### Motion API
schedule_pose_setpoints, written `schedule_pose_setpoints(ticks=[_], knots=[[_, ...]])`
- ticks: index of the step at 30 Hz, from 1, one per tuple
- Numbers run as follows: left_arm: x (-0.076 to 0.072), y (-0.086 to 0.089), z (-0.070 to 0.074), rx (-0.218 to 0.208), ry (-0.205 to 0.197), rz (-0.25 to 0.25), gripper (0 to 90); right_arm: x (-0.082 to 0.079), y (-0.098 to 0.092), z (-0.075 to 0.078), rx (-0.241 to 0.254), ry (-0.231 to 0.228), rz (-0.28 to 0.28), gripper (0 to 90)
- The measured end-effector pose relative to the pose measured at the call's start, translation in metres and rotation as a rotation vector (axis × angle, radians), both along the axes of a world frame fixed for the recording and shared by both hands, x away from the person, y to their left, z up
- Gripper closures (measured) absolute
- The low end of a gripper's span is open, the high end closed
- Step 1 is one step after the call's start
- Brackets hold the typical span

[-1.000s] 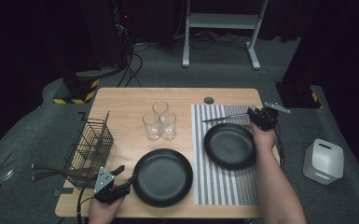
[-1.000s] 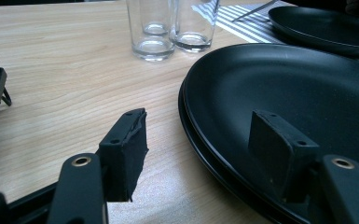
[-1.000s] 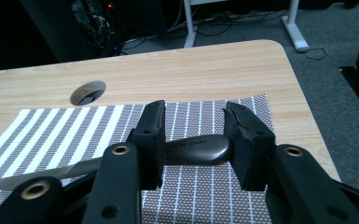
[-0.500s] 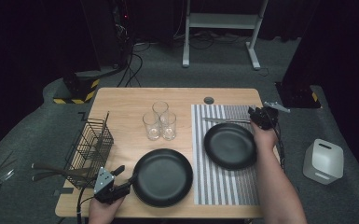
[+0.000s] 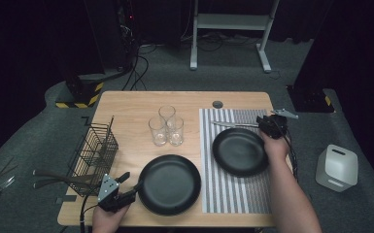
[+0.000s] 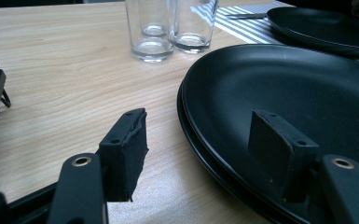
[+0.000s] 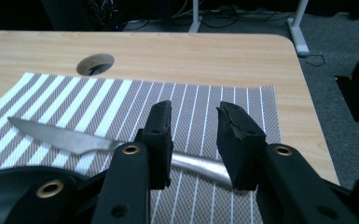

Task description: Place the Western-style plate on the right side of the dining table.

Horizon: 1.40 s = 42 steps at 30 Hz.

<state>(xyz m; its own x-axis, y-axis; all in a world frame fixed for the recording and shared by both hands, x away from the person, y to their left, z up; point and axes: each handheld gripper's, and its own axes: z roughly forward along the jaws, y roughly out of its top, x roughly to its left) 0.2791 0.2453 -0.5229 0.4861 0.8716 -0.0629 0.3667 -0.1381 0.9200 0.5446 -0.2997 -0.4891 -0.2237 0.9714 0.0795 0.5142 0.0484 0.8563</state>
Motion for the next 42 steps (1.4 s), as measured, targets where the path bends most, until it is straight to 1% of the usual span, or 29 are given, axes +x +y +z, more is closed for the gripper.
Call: schedule_pose_setpoints(ticks=[5, 7, 8, 12, 13, 16, 17, 19, 22, 27, 30, 36, 42], knots=[[0.000, 0.000, 0.000, -0.001, 0.001, -0.002, 37.7, -0.005, 0.001, -0.002, -0.015, 0.025, 0.005, 65.5], [0.000, 0.000, 0.000, -0.003, 0.003, -0.002, 37.8, -0.006, 0.003, -0.001, -0.024, 0.025, 0.009, 65.5], [0.000, 0.000, 0.000, -0.002, 0.003, -0.003, 37.8, -0.007, 0.003, -0.001, -0.031, 0.017, 0.014, 65.6], [0.000, 0.000, 0.000, 0.003, 0.004, -0.007, 37.8, -0.008, 0.003, 0.000, -0.051, 0.022, 0.012, 69.2], [0.001, 0.000, 0.000, 0.000, 0.006, -0.006, 37.8, -0.009, 0.002, -0.001, -0.047, 0.031, 0.011, 70.2], [0.001, 0.000, 0.000, -0.002, 0.010, -0.006, 38.0, -0.009, -0.002, -0.003, -0.064, 0.044, 0.009, 74.4], [0.001, 0.000, 0.000, -0.002, 0.010, -0.007, 38.0, -0.009, -0.003, -0.003, -0.061, 0.050, 0.010, 75.1], [0.001, 0.000, 0.000, -0.002, 0.011, -0.007, 38.0, -0.009, -0.004, -0.005, -0.072, 0.056, 0.008, 76.2], [0.001, 0.000, 0.000, -0.003, 0.013, -0.006, 38.0, -0.009, -0.007, -0.008, -0.079, 0.063, 0.007, 76.5], [0.001, 0.000, 0.000, -0.002, 0.006, -0.004, 37.9, -0.008, -0.013, -0.011, -0.076, 0.077, -0.001, 77.0], [0.000, 0.000, 0.000, -0.002, 0.006, -0.004, 37.9, -0.007, -0.014, -0.013, -0.080, 0.091, -0.003, 77.0], [0.000, 0.000, 0.000, 0.001, 0.002, -0.006, 37.9, -0.003, -0.017, -0.020, -0.084, 0.138, -0.006, 77.0], [0.000, 0.000, 0.000, -0.001, 0.001, -0.006, 37.9, 0.001, -0.015, -0.027, -0.096, 0.160, -0.005, 76.9]])
